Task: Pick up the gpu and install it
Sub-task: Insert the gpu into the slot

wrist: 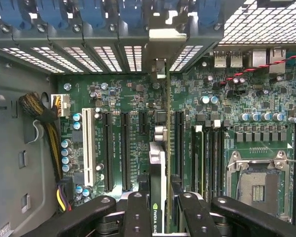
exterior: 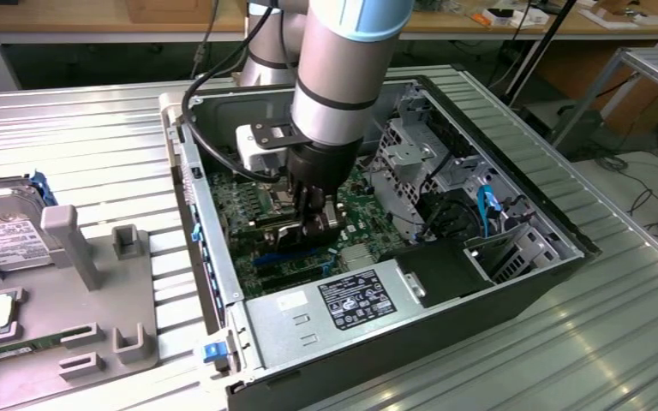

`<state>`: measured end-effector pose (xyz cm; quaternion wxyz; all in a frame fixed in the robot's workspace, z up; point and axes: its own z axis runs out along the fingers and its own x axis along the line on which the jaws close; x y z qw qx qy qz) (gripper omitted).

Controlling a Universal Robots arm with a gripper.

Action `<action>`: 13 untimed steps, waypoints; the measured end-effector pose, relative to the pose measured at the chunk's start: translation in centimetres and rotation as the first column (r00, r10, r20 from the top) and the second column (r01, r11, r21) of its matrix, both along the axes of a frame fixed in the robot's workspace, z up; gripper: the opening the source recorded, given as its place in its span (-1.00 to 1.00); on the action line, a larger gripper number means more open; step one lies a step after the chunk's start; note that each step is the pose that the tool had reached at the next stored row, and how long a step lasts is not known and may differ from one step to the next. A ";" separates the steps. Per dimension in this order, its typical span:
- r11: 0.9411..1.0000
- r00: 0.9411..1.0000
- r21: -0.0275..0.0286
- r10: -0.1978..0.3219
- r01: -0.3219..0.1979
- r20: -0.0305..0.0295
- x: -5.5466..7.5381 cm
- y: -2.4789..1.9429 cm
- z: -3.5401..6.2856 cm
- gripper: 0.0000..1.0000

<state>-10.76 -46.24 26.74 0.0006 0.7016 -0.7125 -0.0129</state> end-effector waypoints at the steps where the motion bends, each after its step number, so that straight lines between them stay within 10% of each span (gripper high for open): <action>1: 1.000 1.000 0.001 0.000 0.000 0.000 0.0 0.00 -0.02 -0.47; 13: 1.000 1.000 0.001 0.000 0.000 0.000 -0.1 0.21 -0.03 -0.47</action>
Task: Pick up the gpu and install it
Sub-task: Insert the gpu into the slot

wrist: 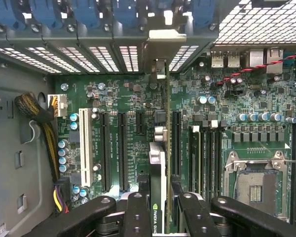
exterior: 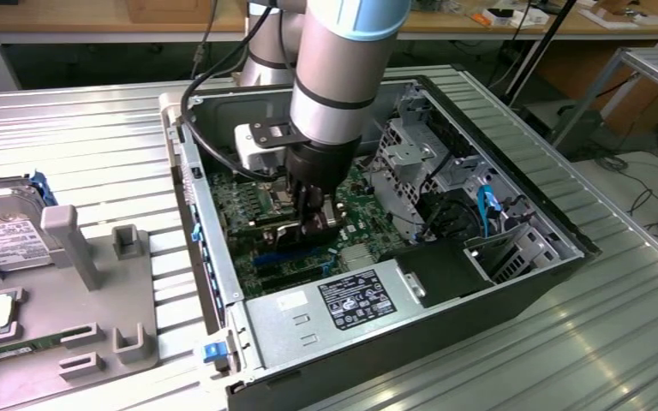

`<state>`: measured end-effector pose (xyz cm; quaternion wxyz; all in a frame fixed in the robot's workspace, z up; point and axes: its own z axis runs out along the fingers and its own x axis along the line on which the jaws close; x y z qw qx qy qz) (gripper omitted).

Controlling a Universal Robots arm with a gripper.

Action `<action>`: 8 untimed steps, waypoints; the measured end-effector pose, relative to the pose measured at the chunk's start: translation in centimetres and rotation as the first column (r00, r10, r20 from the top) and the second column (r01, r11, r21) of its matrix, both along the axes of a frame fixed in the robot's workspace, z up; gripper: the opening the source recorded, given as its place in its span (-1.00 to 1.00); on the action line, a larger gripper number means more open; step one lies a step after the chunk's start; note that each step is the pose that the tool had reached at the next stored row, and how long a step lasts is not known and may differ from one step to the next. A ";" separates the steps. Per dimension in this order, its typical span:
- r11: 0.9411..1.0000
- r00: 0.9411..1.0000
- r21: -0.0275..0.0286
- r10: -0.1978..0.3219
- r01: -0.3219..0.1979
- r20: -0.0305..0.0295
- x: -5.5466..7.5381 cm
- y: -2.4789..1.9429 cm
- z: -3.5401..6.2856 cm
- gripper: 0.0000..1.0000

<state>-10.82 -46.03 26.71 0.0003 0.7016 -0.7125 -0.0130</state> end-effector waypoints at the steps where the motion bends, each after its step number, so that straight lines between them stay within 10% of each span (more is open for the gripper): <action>1: 1.000 1.000 0.000 0.000 0.000 0.000 -0.1 -0.01 0.00 -0.47; 8: 1.000 1.000 0.000 0.000 0.000 0.000 -0.2 -0.02 -0.12 -0.47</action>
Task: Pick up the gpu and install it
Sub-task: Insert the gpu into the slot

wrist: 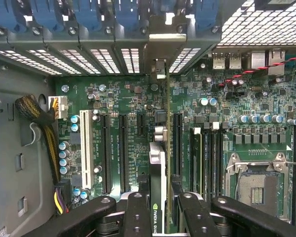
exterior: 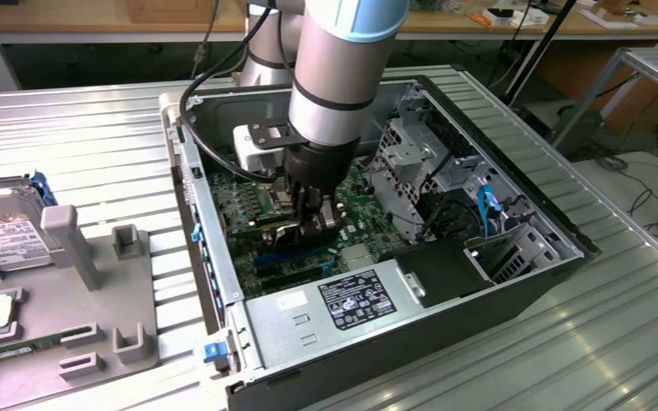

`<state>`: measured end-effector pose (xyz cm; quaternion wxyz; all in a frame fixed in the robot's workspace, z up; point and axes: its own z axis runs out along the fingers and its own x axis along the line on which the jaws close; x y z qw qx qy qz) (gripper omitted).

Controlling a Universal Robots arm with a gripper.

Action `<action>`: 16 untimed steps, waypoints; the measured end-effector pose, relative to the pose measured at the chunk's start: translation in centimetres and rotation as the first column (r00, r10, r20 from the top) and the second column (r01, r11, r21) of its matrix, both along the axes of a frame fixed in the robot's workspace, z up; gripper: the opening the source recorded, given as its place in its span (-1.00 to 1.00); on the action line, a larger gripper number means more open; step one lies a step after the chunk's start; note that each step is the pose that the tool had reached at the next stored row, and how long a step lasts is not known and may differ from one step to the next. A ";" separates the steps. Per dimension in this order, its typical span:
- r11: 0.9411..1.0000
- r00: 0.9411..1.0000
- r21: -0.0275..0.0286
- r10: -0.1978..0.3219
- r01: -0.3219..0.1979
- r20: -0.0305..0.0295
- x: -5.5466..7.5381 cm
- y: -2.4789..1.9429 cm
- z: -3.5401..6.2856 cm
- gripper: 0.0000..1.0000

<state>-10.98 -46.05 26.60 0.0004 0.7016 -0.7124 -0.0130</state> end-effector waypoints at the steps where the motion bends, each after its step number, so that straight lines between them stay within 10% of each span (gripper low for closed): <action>1: 1.000 1.000 0.000 0.000 0.000 0.000 0.0 0.00 -0.03 -0.47; 16: 1.000 1.000 0.002 0.000 0.000 0.002 0.0 0.01 -0.66 -0.47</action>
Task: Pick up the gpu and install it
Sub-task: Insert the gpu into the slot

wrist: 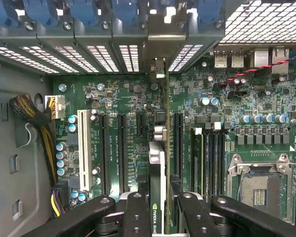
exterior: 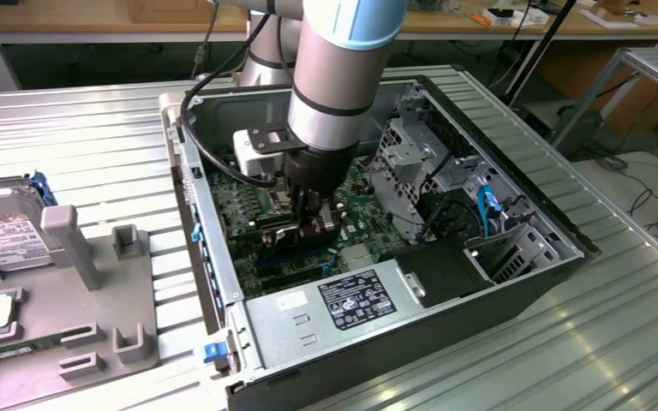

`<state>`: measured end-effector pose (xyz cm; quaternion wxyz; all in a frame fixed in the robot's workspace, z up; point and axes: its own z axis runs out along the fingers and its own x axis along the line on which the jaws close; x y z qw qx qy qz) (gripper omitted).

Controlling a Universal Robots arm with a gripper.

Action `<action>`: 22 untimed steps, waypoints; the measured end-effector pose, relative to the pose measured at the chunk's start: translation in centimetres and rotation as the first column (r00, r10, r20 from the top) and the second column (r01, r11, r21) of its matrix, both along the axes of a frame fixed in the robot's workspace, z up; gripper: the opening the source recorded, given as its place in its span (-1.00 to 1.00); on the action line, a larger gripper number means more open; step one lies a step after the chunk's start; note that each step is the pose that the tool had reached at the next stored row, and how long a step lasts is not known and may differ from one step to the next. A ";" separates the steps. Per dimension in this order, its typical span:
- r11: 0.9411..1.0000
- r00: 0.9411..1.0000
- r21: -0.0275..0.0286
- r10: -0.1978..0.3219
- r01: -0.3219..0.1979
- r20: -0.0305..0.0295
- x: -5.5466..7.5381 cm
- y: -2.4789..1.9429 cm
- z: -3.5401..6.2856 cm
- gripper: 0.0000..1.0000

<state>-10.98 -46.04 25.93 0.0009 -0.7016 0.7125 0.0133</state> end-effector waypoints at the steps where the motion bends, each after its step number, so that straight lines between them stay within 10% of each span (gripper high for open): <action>1: 1.000 1.000 0.000 -0.001 0.001 0.000 0.0 0.11 -0.01 -0.47; 22: 1.000 1.000 0.009 0.008 -0.008 0.010 -0.6 0.13 -0.25 -0.47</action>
